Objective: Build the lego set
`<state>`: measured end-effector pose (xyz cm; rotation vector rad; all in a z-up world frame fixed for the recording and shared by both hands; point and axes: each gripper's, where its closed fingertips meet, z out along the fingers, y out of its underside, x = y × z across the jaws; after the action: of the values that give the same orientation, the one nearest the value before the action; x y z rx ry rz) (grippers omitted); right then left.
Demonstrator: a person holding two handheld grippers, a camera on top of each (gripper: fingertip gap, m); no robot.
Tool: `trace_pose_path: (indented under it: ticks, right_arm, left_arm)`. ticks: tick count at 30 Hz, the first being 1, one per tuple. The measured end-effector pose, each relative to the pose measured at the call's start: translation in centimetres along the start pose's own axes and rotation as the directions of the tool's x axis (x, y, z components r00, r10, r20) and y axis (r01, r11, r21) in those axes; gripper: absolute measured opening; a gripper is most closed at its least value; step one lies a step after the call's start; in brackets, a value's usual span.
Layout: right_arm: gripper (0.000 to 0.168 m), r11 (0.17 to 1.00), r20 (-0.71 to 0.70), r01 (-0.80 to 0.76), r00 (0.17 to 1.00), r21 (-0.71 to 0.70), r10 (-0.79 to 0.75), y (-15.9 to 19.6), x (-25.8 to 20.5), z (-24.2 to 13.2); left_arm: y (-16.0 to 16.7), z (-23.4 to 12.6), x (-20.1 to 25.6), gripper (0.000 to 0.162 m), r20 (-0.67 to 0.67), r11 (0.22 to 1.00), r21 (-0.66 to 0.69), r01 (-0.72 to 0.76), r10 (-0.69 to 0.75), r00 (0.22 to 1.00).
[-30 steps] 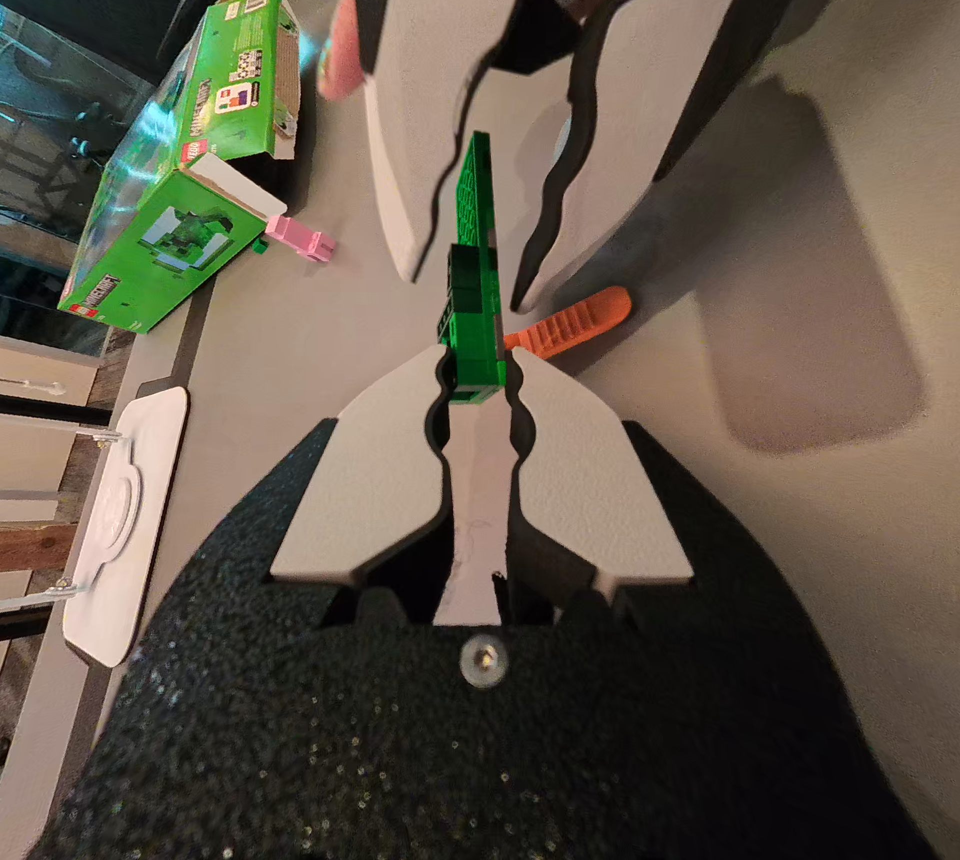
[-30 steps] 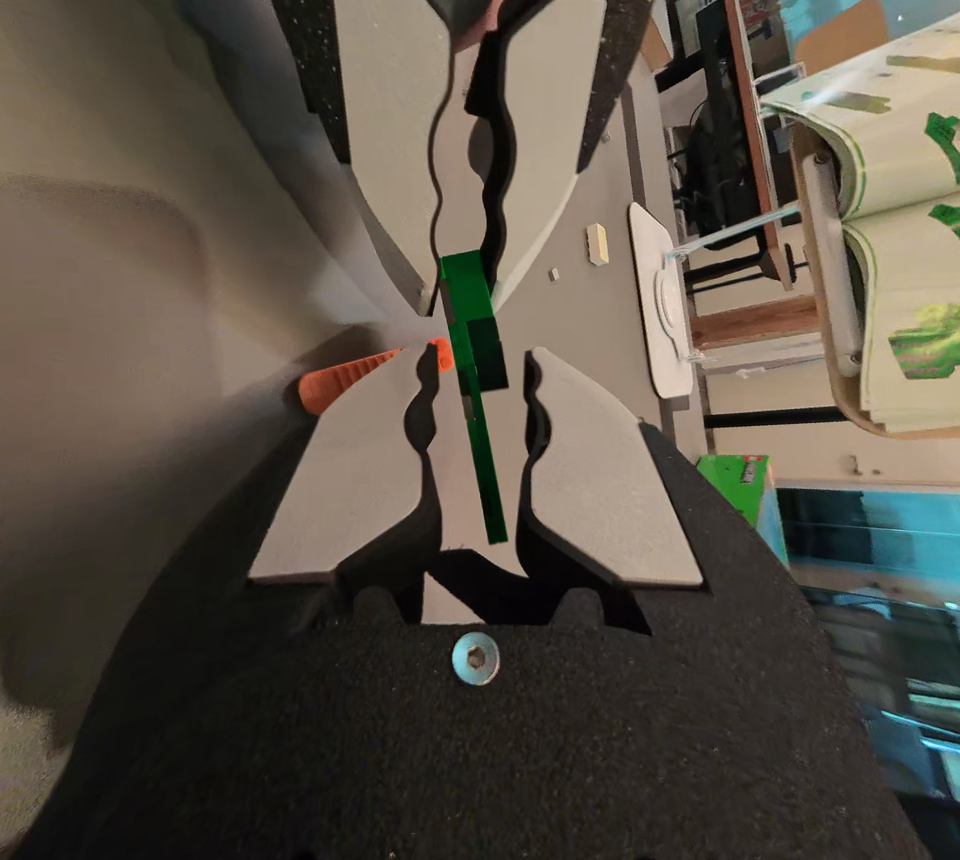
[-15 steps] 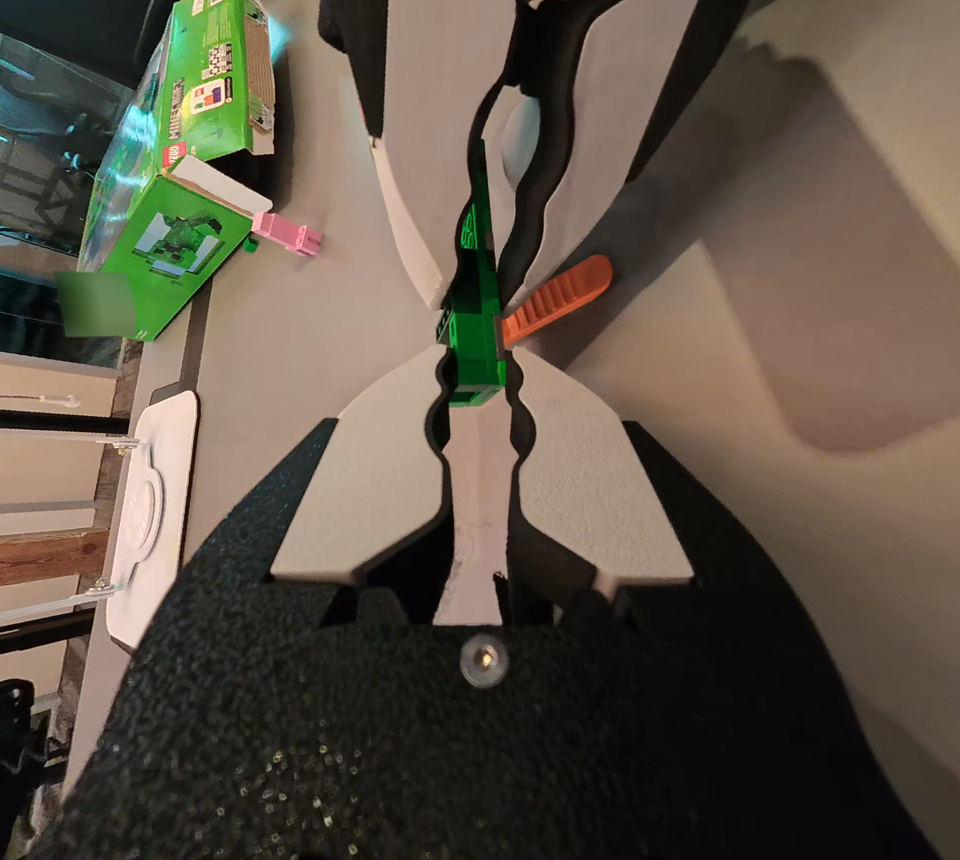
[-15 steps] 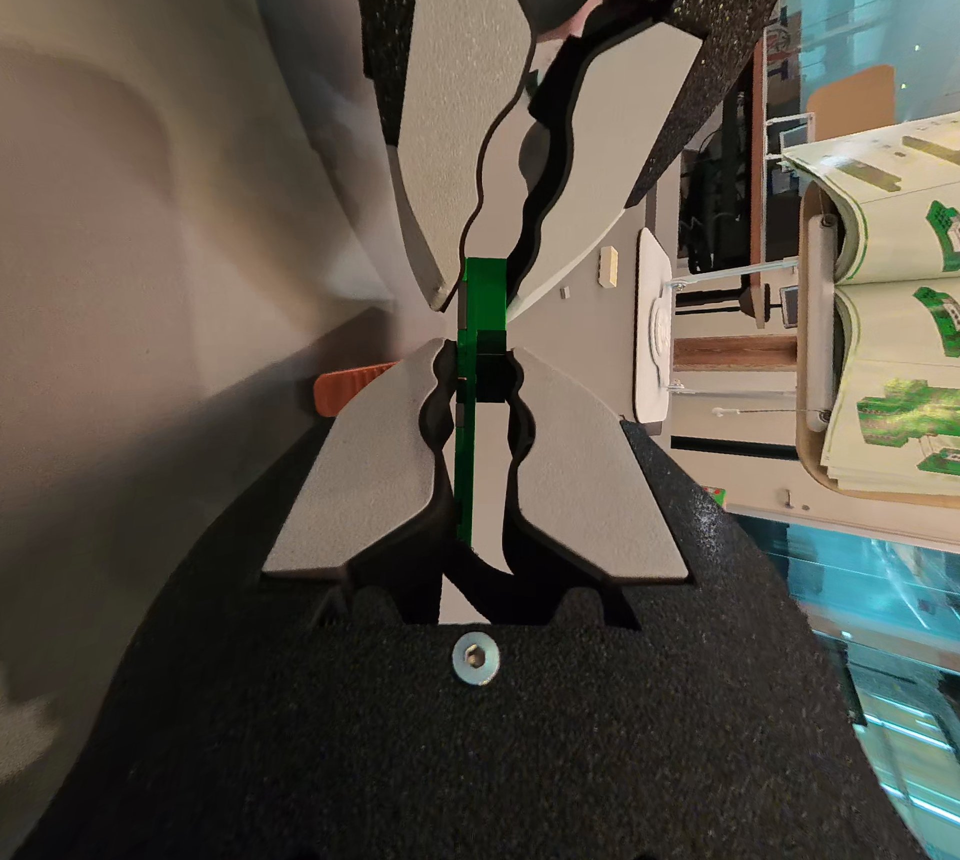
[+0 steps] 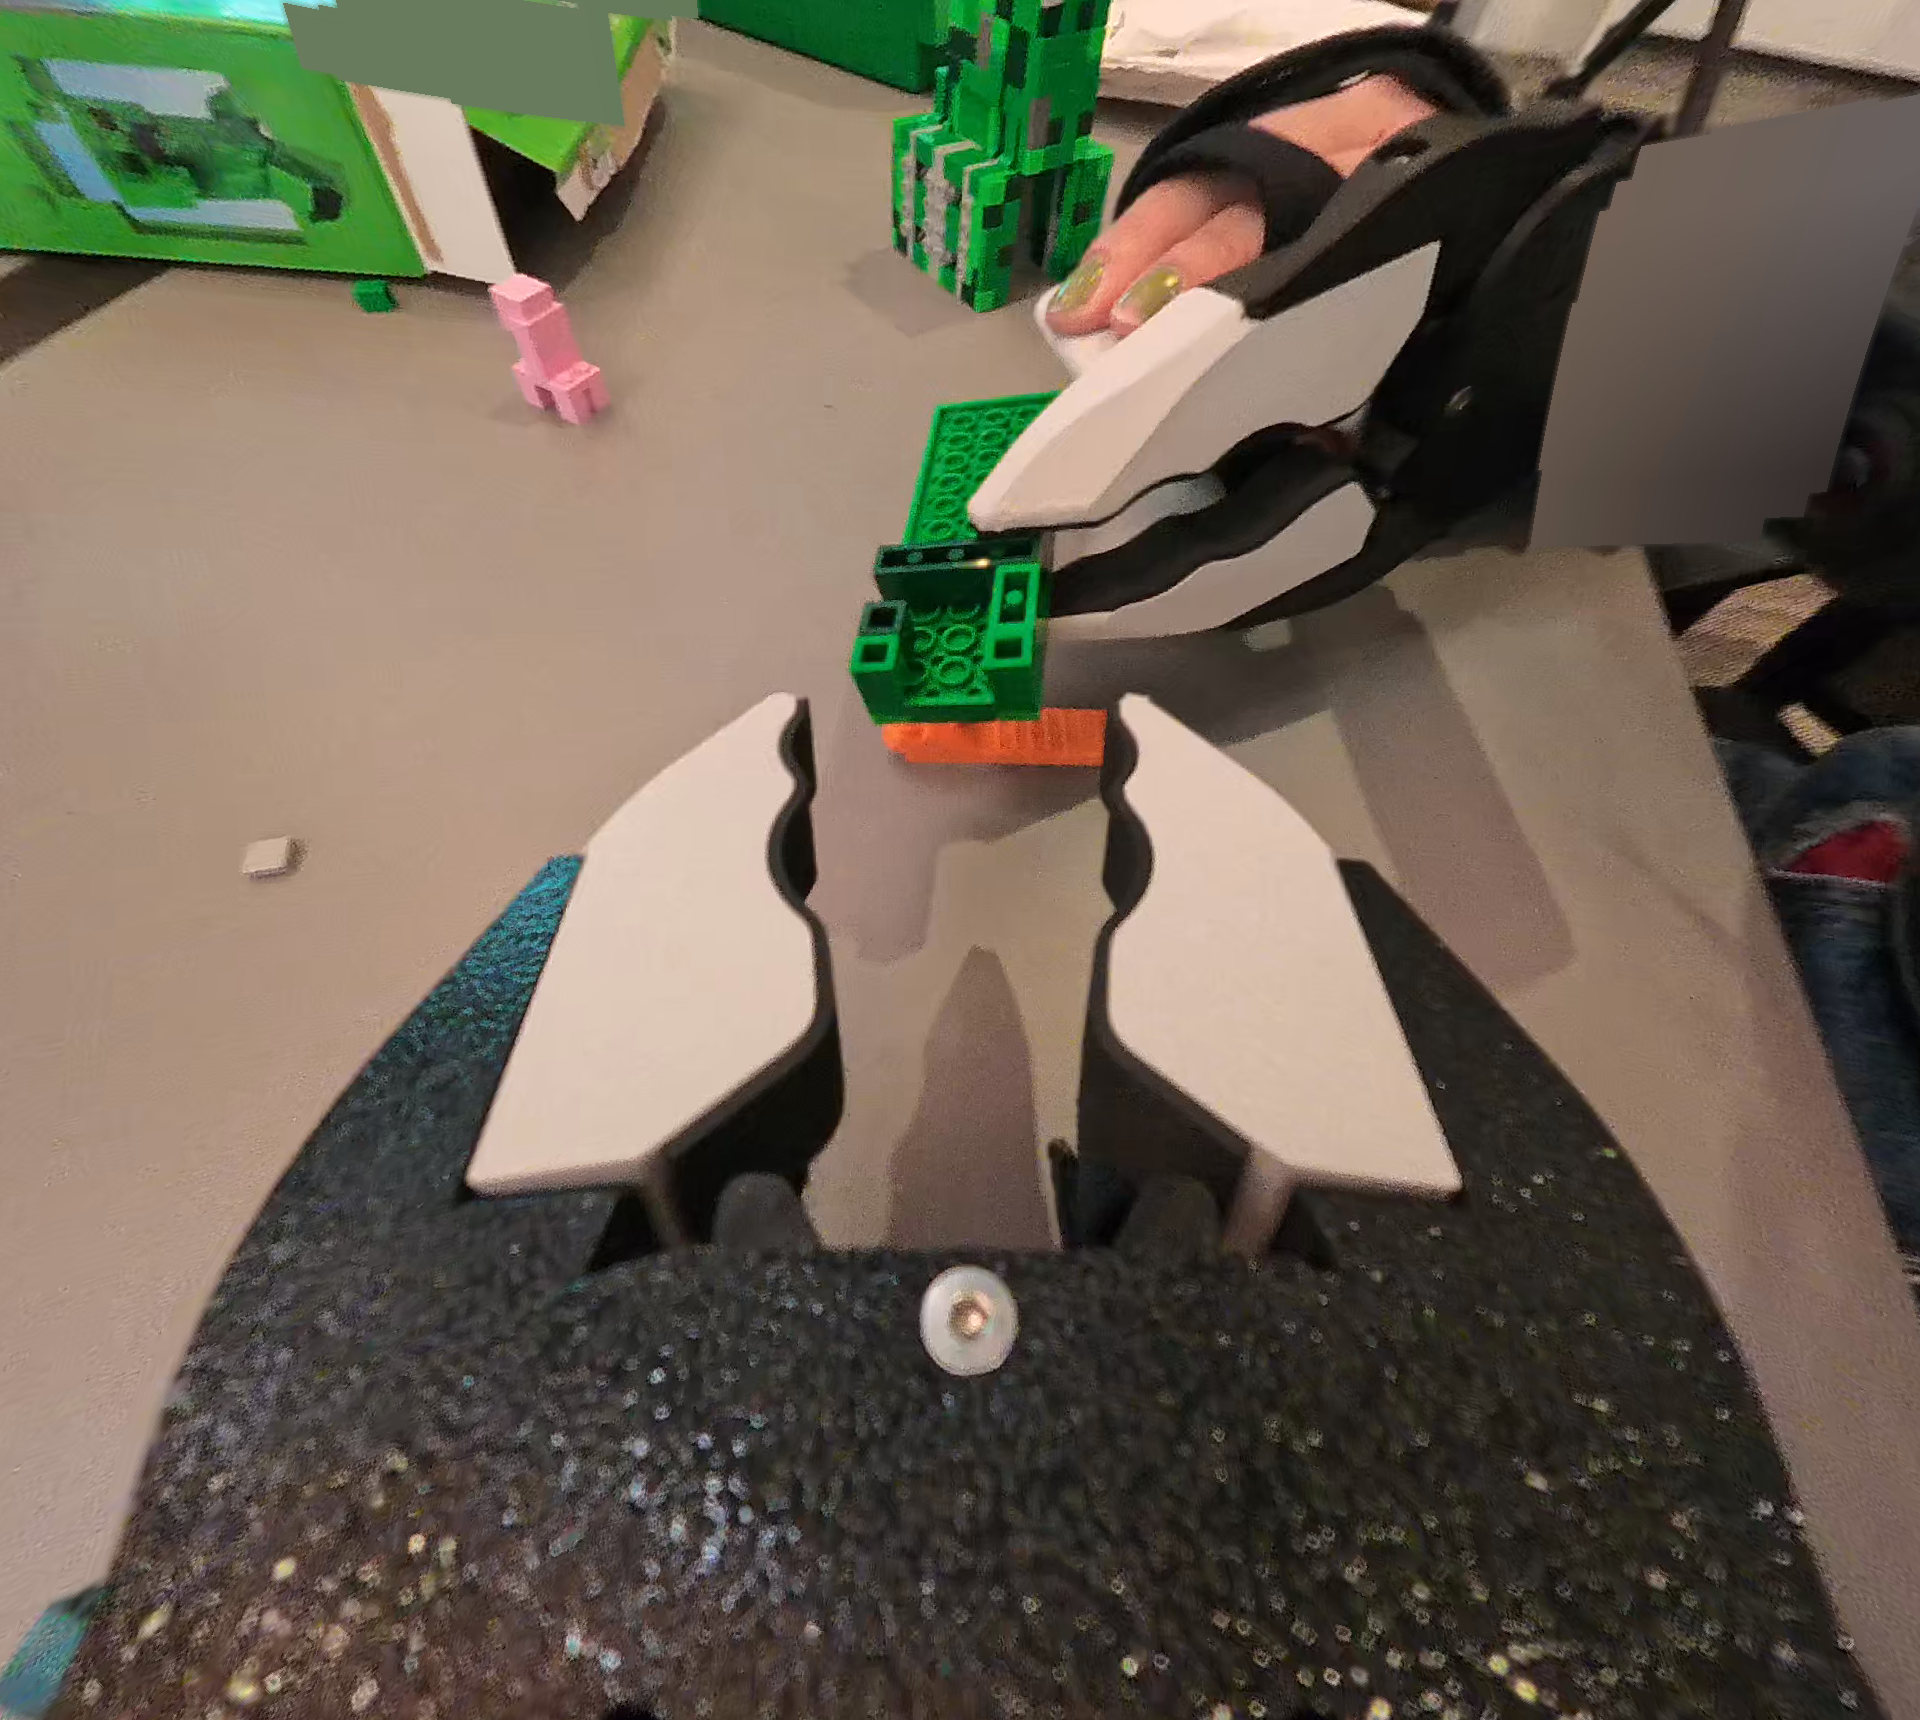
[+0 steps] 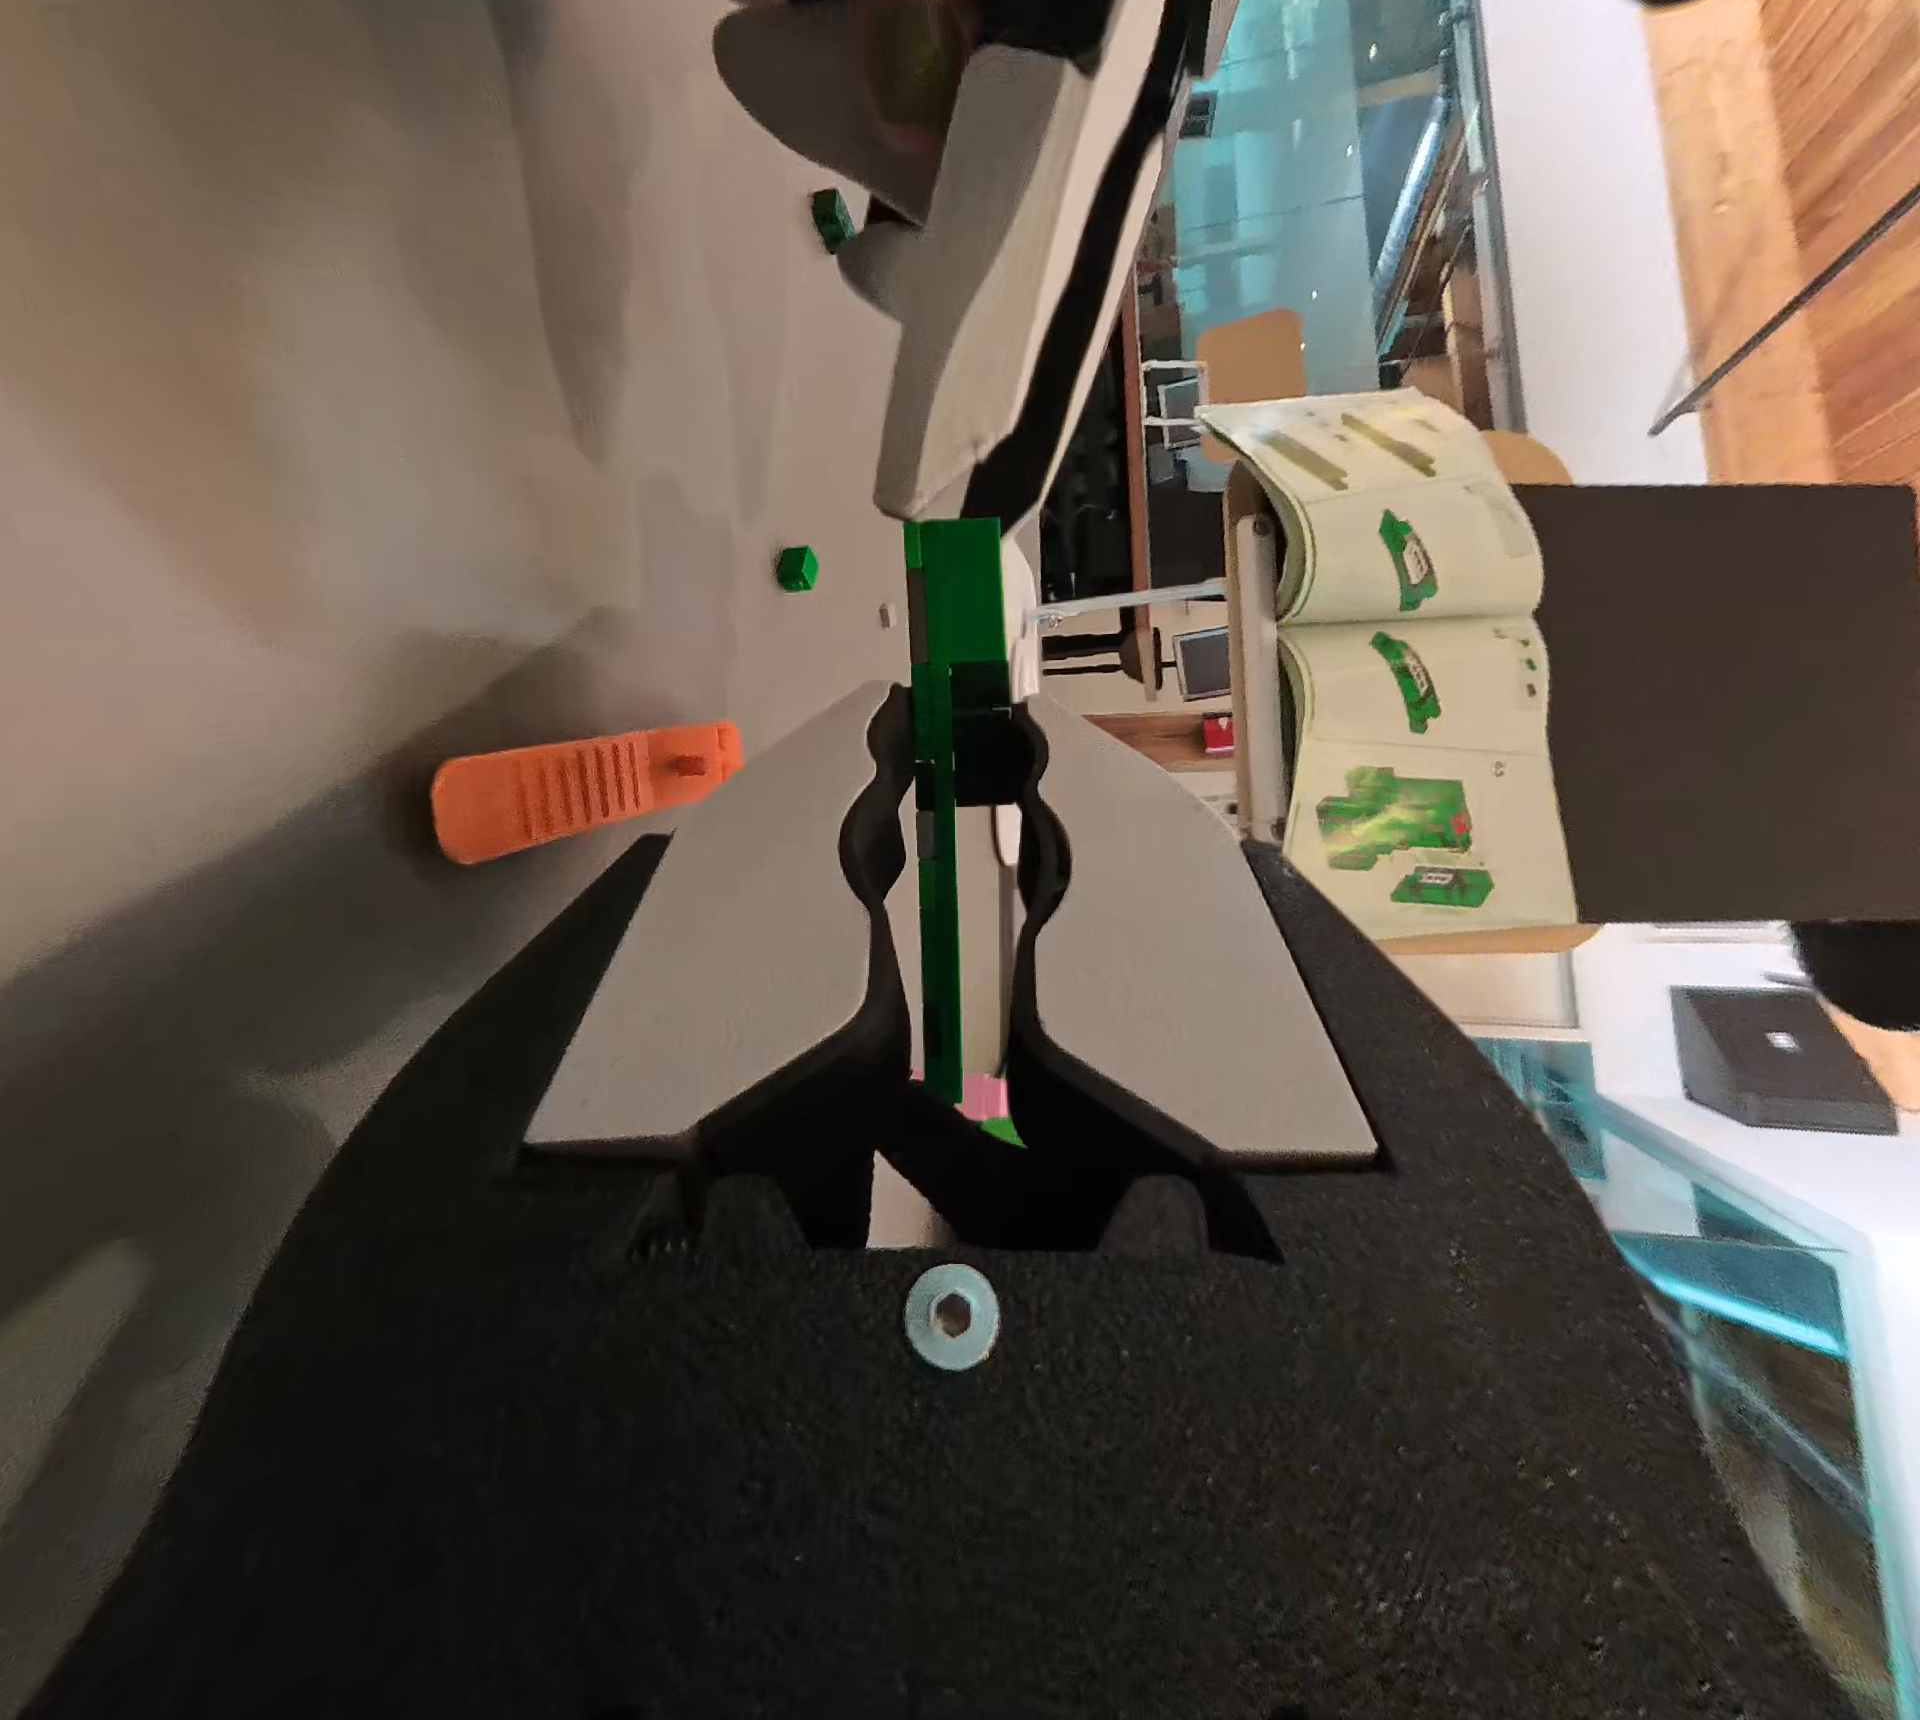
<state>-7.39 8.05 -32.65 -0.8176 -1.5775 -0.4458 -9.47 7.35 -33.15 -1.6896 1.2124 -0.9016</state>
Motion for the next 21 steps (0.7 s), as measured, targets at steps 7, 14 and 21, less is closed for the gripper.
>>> trace_pose_path:
  ticks: [7,14,21]
  right_arm:
    - [0.017,0.997,-0.054,0.07,0.996,0.021,-0.069,-0.8,0.2,0.1]
    - [0.017,0.996,-0.074,0.072,0.995,0.053,-0.068,-1.5,0.2,0.0]
    - [0.017,0.997,-0.114,0.032,0.993,0.076,-0.023,-2.1,0.8,-0.3]
  left_arm:
    - [0.4,0.9,0.8,0.049,-0.036,0.999,-0.003,0.053,-0.053,0.998]
    - [0.1,0.8,1.1,0.043,-0.092,0.993,0.05,0.111,-0.106,0.99]
    - [-0.5,0.5,1.2,0.039,-0.126,0.984,0.112,0.139,-0.125,0.984]
